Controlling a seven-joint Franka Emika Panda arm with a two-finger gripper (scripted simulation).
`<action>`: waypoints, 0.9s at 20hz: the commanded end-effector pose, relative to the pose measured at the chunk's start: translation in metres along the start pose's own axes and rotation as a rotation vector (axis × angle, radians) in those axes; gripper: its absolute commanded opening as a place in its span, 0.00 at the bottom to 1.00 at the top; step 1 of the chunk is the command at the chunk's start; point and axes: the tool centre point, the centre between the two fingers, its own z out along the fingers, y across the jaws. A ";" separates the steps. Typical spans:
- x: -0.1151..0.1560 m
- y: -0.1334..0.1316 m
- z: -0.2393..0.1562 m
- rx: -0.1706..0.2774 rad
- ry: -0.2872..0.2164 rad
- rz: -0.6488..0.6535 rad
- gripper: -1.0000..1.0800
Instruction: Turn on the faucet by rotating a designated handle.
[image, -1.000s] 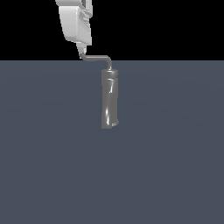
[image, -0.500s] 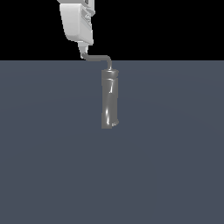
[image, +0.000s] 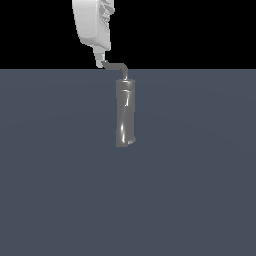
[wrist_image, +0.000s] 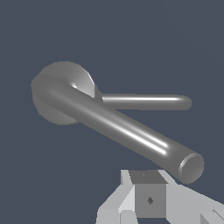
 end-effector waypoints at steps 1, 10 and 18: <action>0.013 0.008 0.000 -0.005 0.003 0.012 0.00; 0.038 0.016 0.000 -0.002 0.002 0.005 0.00; 0.092 0.023 0.000 -0.005 0.003 0.011 0.00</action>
